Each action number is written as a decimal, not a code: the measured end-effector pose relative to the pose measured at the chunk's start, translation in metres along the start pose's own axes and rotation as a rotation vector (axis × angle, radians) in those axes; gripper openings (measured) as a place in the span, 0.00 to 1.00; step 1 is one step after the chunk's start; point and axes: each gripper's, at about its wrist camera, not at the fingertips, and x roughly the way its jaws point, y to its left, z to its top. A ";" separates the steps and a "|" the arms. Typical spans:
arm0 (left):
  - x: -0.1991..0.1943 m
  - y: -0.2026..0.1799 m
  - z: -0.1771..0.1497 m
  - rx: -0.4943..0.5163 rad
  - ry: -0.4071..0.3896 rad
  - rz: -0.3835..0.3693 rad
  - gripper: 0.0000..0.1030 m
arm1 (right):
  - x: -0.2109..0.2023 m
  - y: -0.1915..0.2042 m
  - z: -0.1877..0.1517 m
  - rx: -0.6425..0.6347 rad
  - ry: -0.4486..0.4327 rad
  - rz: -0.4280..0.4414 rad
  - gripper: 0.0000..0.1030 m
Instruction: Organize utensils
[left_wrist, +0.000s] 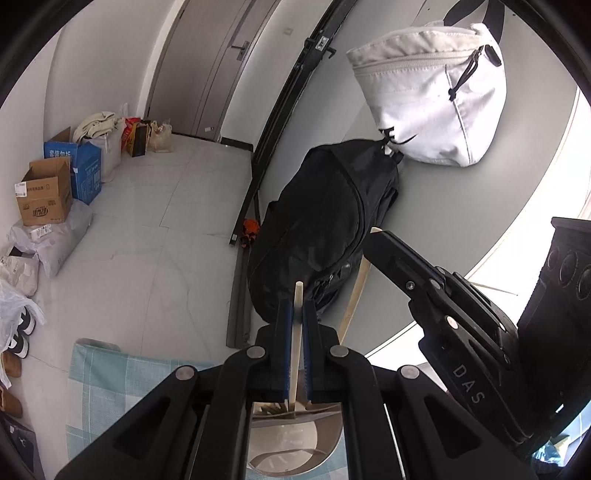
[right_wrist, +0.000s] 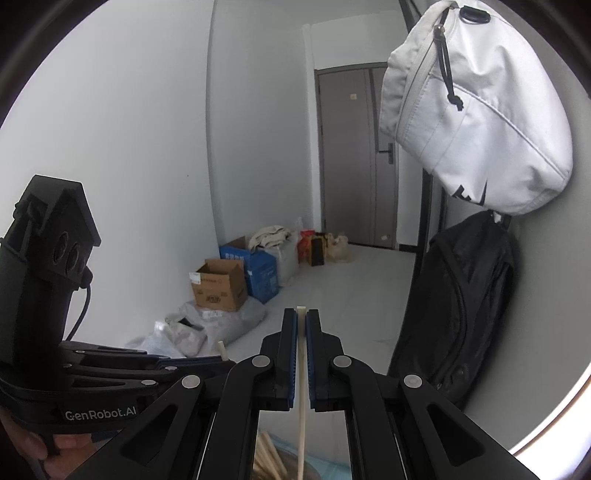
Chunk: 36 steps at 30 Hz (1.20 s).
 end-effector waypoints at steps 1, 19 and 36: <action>0.001 0.002 -0.002 -0.007 0.012 -0.009 0.01 | 0.002 0.000 -0.004 0.002 0.007 0.004 0.04; 0.010 0.016 -0.008 -0.021 0.177 -0.082 0.01 | 0.010 -0.010 -0.039 0.112 0.135 0.142 0.09; -0.046 0.013 -0.010 0.001 0.064 -0.018 0.44 | -0.070 -0.002 -0.048 0.254 0.056 0.076 0.61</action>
